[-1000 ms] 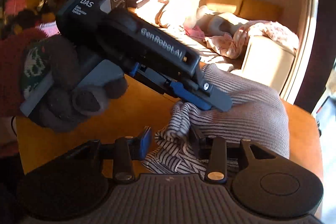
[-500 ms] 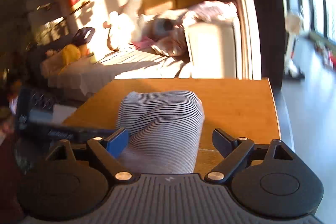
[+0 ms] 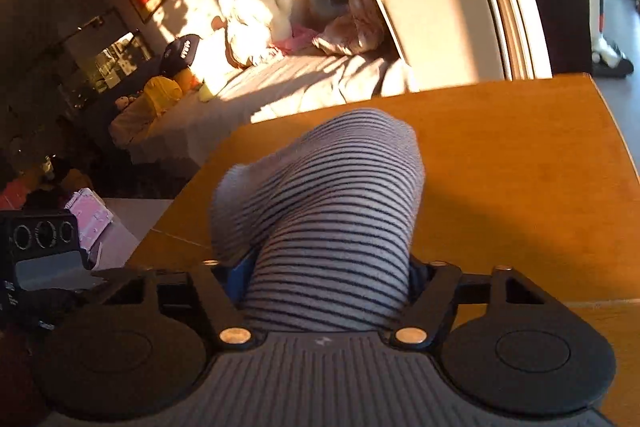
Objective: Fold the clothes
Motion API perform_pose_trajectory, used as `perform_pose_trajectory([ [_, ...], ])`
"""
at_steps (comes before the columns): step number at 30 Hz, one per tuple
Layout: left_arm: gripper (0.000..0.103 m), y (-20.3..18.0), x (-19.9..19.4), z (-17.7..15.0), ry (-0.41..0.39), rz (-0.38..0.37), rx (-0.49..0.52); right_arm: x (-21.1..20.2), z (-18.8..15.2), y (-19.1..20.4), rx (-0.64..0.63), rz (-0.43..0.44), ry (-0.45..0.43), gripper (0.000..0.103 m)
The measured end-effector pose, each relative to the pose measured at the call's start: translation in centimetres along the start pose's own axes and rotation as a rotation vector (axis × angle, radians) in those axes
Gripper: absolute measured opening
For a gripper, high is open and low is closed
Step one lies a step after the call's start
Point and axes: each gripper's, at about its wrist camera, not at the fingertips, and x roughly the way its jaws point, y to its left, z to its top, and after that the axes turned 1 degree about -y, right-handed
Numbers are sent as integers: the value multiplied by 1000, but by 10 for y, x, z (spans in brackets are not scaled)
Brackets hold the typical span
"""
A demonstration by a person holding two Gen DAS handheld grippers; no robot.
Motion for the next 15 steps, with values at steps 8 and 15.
perform_pose_trajectory([
  [8,53,1,0,-7,-6,-10,-10,-2,0,-4,-113,-128,-16,64],
  [15,53,-5,2,-5,-4,-5,9,-28,-13,-20,-20,-93,-20,87],
])
